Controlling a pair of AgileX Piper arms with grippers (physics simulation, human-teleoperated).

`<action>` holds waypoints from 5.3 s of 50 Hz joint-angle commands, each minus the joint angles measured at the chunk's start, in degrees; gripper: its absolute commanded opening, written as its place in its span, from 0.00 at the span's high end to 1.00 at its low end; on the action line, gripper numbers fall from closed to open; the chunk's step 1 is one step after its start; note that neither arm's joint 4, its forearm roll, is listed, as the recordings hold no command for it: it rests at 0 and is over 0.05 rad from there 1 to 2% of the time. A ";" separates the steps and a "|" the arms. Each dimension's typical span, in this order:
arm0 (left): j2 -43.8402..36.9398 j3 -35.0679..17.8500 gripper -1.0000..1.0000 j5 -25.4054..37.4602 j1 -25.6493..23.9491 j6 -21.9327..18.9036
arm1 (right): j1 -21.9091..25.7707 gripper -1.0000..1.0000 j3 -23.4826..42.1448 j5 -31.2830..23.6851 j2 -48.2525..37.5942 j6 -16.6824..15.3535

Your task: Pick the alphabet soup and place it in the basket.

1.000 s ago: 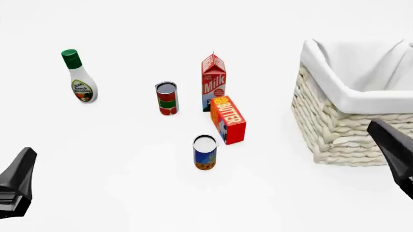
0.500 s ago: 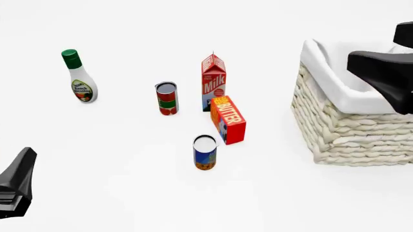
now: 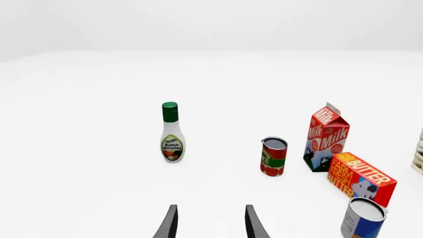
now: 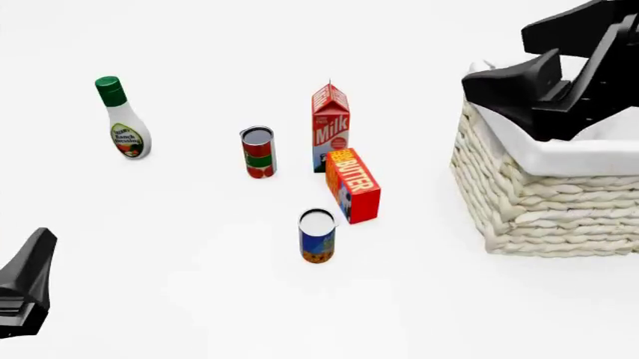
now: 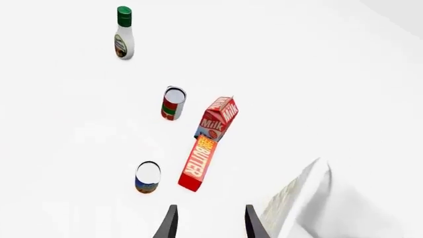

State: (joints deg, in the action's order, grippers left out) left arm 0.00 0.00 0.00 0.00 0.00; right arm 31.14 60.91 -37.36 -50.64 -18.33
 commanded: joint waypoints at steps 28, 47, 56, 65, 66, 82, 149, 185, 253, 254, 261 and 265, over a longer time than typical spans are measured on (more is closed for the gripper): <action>0.00 0.00 0.00 0.00 0.00 0.00 | 3.05 0.00 -2.35 6.15 -12.80 -7.14; 0.00 0.00 0.00 0.00 0.00 0.00 | 6.57 0.00 0.81 6.06 -16.65 -4.89; 0.00 0.00 0.00 0.00 0.00 0.00 | 6.16 0.00 2.36 6.82 -19.48 -3.60; 0.00 0.00 0.00 0.00 0.00 0.00 | 5.74 0.00 2.90 7.97 -21.35 -2.33; 0.00 0.00 0.00 0.00 0.00 0.00 | 5.76 0.00 2.84 8.06 -21.58 -2.29; 0.00 0.00 0.00 0.00 0.00 0.00 | 7.84 0.00 6.64 9.93 -28.25 2.68; 0.00 0.00 0.00 0.00 0.00 0.00 | 13.36 0.00 4.72 17.73 -41.31 9.52; 0.00 0.00 0.00 0.00 0.00 0.00 | 13.01 0.00 2.31 20.61 -44.92 9.27; 0.00 0.00 0.00 0.00 0.00 0.00 | 10.45 0.00 1.76 25.54 -54.68 9.01; 0.00 0.00 0.00 0.00 0.00 0.00 | 10.45 0.00 1.76 25.54 -54.68 9.01; 0.00 0.00 0.00 0.00 0.00 0.00 | 10.49 0.00 1.50 25.83 -54.77 9.10; 0.00 0.00 0.00 0.00 0.00 0.00 | 10.70 0.00 1.31 26.34 -55.36 9.21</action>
State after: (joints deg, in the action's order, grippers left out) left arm 0.00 0.00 0.00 0.00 0.00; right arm 41.84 62.54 -11.57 -105.48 -9.20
